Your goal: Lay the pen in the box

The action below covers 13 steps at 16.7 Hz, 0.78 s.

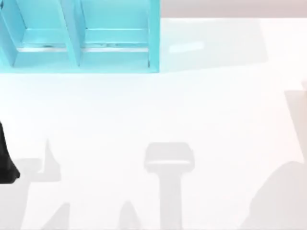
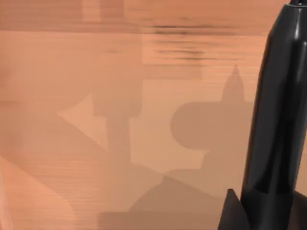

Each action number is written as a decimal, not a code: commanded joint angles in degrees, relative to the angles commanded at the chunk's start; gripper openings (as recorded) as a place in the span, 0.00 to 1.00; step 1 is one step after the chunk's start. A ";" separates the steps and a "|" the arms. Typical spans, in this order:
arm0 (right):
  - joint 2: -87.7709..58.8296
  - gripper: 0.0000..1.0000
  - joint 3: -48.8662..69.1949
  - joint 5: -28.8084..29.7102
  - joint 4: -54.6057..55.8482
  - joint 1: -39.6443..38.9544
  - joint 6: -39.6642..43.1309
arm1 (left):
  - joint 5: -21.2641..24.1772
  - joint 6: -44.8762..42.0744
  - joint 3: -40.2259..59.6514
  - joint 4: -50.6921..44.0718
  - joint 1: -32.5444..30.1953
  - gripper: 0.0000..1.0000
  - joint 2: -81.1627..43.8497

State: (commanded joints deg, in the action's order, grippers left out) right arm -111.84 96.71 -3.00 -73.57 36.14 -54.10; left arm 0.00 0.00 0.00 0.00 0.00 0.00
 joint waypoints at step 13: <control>-0.70 0.00 -4.67 2.66 2.09 -3.16 -3.27 | 0.00 0.00 0.00 0.00 0.00 1.00 0.00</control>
State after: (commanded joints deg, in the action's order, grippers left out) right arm -112.54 92.04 -0.34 -71.48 32.97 -57.37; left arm 0.00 0.00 0.00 0.00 0.00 0.00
